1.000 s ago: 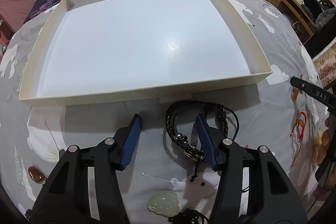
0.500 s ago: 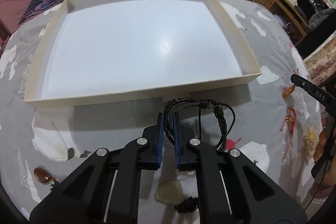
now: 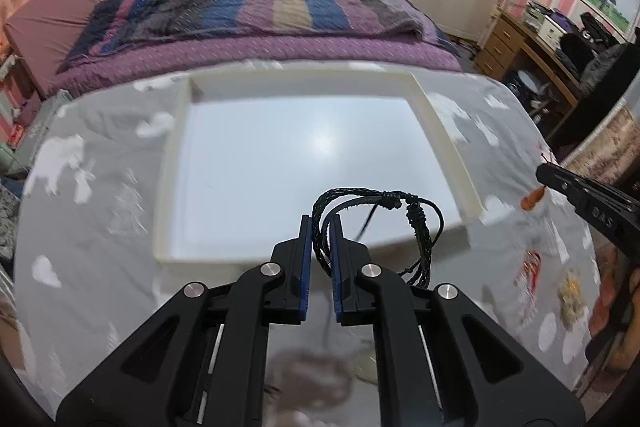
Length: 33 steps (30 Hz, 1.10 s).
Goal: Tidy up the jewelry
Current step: 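Close the left tool on the black bracelet while the right tool grasps the red charm, then carry both items into the white tray and open both tools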
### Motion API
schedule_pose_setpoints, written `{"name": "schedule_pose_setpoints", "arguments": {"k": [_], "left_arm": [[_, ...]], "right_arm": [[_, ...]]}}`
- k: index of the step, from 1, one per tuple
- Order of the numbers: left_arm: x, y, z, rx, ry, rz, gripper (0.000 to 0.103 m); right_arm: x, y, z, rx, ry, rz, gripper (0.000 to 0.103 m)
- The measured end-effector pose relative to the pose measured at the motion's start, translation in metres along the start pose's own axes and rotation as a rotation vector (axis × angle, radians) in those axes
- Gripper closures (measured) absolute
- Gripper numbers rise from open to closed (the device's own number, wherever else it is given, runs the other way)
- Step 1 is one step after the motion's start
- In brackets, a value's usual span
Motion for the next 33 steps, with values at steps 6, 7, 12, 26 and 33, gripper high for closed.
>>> {"name": "schedule_pose_setpoints", "arguments": {"k": [6, 7, 12, 26, 33], "left_arm": [[-0.041, -0.01, -0.049, 0.018, 0.036, -0.083, 0.096], [-0.049, -0.013, -0.061, 0.025, 0.046, -0.1, 0.096], [-0.082, -0.039, -0.102, 0.008, 0.089, -0.166, 0.096], [-0.097, -0.125, -0.131, -0.038, 0.088, -0.224, 0.096], [-0.098, -0.147, -0.135, -0.06, 0.093, -0.22, 0.094]], "right_arm": [[-0.049, -0.023, -0.045, -0.007, 0.063, -0.005, 0.094], [-0.055, -0.029, -0.053, -0.01, 0.067, -0.003, 0.094], [-0.07, -0.059, -0.088, -0.004, 0.079, 0.021, 0.094], [-0.061, -0.165, -0.12, -0.039, 0.019, 0.023, 0.094], [-0.064, -0.179, -0.122, -0.034, 0.034, 0.017, 0.094]]}}
Point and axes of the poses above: each gripper's, at about its wrist camera, not at the fingertips, and y roughly against the way its jaws point, x to its right, z to its underside, the point moved 9 cm from there along -y, roughly the way its jaws point, and after that the axes turned 7 degrees about -x, right-handed, at the moved point
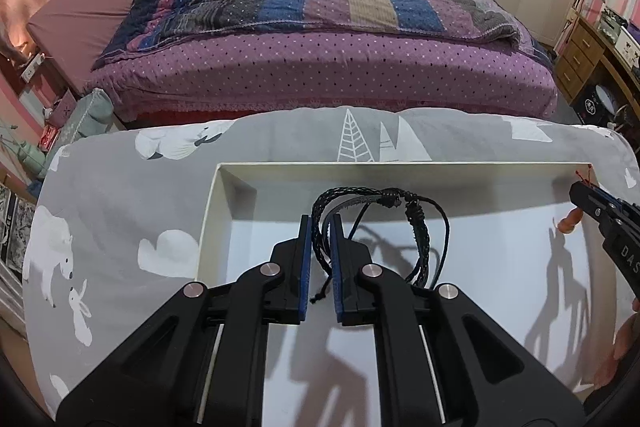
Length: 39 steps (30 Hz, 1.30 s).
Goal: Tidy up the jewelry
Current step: 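Carry both items into the white tray and open both tools, then move the left tool back to the brown teardrop pendant on black cord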
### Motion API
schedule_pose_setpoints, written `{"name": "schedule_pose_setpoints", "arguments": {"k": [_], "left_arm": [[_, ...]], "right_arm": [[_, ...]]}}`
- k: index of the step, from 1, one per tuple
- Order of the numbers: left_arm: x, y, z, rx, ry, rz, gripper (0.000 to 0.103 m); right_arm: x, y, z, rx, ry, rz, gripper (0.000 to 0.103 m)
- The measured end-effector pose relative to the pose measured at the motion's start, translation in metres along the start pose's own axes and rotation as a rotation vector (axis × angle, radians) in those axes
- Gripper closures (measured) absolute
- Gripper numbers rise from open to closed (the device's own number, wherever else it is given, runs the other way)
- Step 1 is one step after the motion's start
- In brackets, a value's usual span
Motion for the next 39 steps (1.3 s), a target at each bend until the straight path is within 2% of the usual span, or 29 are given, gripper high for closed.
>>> {"name": "schedule_pose_setpoints", "arguments": {"k": [2, 8, 10, 11, 12, 13, 16, 18, 21, 26, 30, 35, 39], "left_arm": [[-0.001, -0.006, 0.001, -0.013, 0.004, -0.003, 0.093], [-0.002, -0.013, 0.005, -0.029, 0.005, -0.007, 0.092], [-0.003, -0.011, 0.005, -0.024, 0.009, -0.004, 0.082], [-0.004, -0.009, 0.004, -0.02, 0.014, -0.003, 0.068], [-0.005, -0.005, 0.003, -0.01, 0.022, 0.0, 0.059], [-0.006, 0.0, 0.003, 0.003, 0.028, -0.001, 0.044], [-0.007, 0.015, -0.002, 0.031, 0.032, 0.002, 0.031], [-0.01, 0.027, -0.002, 0.037, 0.04, 0.006, 0.014], [-0.018, 0.052, -0.002, 0.079, 0.05, 0.006, 0.003], [-0.035, 0.09, 0.008, 0.086, 0.066, 0.009, 0.003], [-0.054, 0.128, 0.019, 0.12, 0.092, 0.018, 0.003], [-0.072, 0.17, 0.042, 0.139, 0.099, -0.009, 0.003], [-0.08, 0.212, 0.066, 0.187, 0.088, -0.009, 0.003]], "right_arm": [[-0.003, -0.003, -0.002, -0.002, 0.035, 0.035, 0.094], [0.0, -0.02, 0.005, -0.049, 0.031, 0.046, 0.093], [0.002, -0.021, 0.007, -0.066, 0.016, 0.03, 0.085], [0.002, -0.018, 0.007, -0.059, 0.012, 0.03, 0.063], [0.003, -0.012, 0.004, -0.037, 0.014, 0.044, 0.041], [0.004, -0.006, 0.002, -0.013, 0.019, 0.056, 0.036], [0.004, 0.01, -0.003, 0.012, 0.031, 0.066, 0.033], [0.005, 0.022, -0.006, 0.027, 0.035, 0.077, 0.023], [0.011, 0.049, -0.01, 0.077, 0.041, 0.126, 0.013], [0.026, 0.101, -0.012, 0.144, -0.001, 0.143, 0.013], [0.035, 0.148, -0.005, 0.194, -0.013, 0.153, 0.013], [0.045, 0.217, 0.015, 0.232, -0.033, 0.147, 0.013], [0.048, 0.264, 0.031, 0.253, -0.042, 0.128, 0.013]]}}
Point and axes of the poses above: each gripper's, at about its wrist camera, not at the fingertips, and y roughly against the way its jaws point, x to its right, z to its underside, the point moved 9 cm from there along -y, roughly the way its jaws point, and after that the axes turned 7 degrees about -x, right-handed, at the moved point
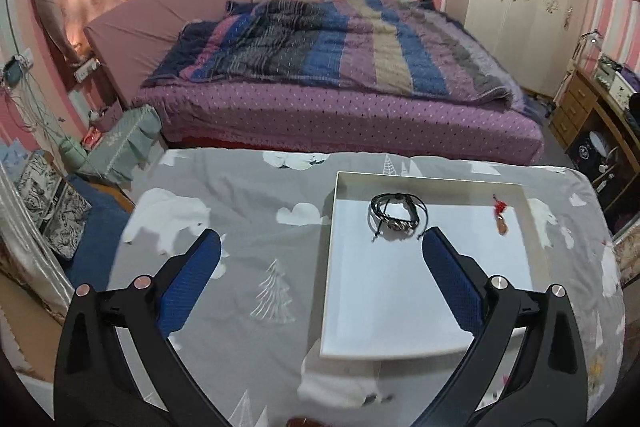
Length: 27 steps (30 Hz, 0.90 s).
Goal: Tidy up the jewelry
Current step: 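Move the left tool back to the brown teardrop pendant on black cord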
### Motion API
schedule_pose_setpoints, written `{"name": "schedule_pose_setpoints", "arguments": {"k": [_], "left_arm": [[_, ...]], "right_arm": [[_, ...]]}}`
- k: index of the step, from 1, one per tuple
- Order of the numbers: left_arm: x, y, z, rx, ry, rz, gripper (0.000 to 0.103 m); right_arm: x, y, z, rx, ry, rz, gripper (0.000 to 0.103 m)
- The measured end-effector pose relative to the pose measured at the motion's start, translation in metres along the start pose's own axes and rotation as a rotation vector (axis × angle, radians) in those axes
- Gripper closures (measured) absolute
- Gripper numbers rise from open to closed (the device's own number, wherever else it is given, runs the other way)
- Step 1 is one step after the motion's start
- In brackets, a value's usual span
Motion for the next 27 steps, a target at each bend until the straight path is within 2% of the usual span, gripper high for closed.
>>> {"name": "schedule_pose_setpoints", "arguments": {"k": [5, 12, 17, 23, 27], "left_arm": [[-0.005, 0.05, 0.027, 0.051, -0.017, 0.022, 0.003], [-0.005, 0.082, 0.074, 0.081, -0.063, 0.029, 0.003], [-0.005, 0.081, 0.113, 0.068, -0.103, 0.017, 0.003], [-0.006, 0.069, 0.151, 0.034, -0.11, 0.051, 0.003], [-0.007, 0.053, 0.173, -0.006, -0.108, 0.048, 0.003]], "right_arm": [[0.001, 0.053, 0.021, 0.014, 0.011, -0.022, 0.013], [0.004, 0.093, 0.067, 0.008, 0.099, 0.027, 0.012], [0.008, 0.09, 0.106, -0.034, 0.135, 0.037, 0.012], [0.019, 0.071, 0.145, -0.09, 0.1, 0.03, 0.012], [0.016, 0.058, 0.17, -0.119, 0.097, 0.022, 0.012]]}}
Point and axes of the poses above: each gripper's, at about its wrist camera, not at the fingertips, and y roughly against the way its jaws point, x to its right, z to its underside, the point moved 9 cm from there along -y, roughly the way its jaws point, and after that the axes turned 7 degrees about -x, right-handed, at the moved point
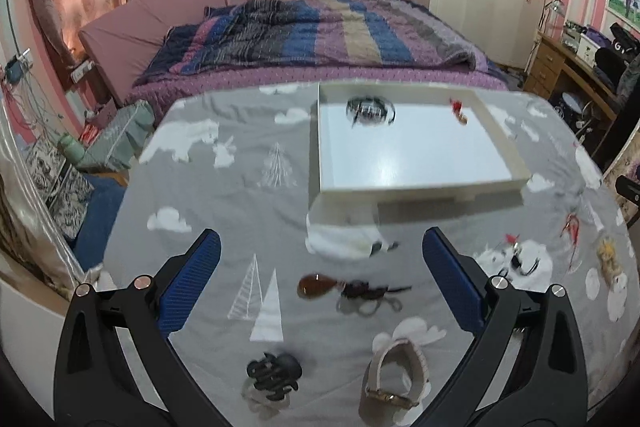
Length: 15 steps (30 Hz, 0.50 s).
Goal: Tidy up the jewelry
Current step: 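Move the left tool back to the brown teardrop pendant on black cord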
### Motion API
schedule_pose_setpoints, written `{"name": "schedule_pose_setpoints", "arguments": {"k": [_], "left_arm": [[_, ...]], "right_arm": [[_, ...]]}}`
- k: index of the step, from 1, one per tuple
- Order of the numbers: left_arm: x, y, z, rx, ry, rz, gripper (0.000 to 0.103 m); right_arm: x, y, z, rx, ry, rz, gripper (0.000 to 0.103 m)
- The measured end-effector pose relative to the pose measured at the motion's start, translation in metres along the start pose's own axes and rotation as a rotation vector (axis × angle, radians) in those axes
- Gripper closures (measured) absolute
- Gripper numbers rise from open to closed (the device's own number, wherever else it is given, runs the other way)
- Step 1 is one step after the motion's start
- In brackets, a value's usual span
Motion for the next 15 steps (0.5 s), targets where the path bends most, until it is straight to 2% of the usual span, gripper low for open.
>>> {"name": "schedule_pose_setpoints", "arguments": {"k": [7, 15], "left_arm": [[0.002, -0.036, 0.036, -0.084, 0.0, 0.04, 0.003], [0.003, -0.062, 0.062, -0.145, -0.01, 0.051, 0.003]], "right_arm": [[-0.028, -0.046, 0.04, -0.108, 0.01, -0.057, 0.012], [-0.062, -0.081, 0.063, -0.199, 0.073, -0.073, 0.012]]}}
Point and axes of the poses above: each gripper's, at about its wrist camera, not at the fingertips, and y roughly against the way its jaws point, x to its right, z to its underside, the point moved 9 cm from there along -y, roughly the way its jaws point, and after that the axes turned 7 degrees about -x, right-handed, at the moved point
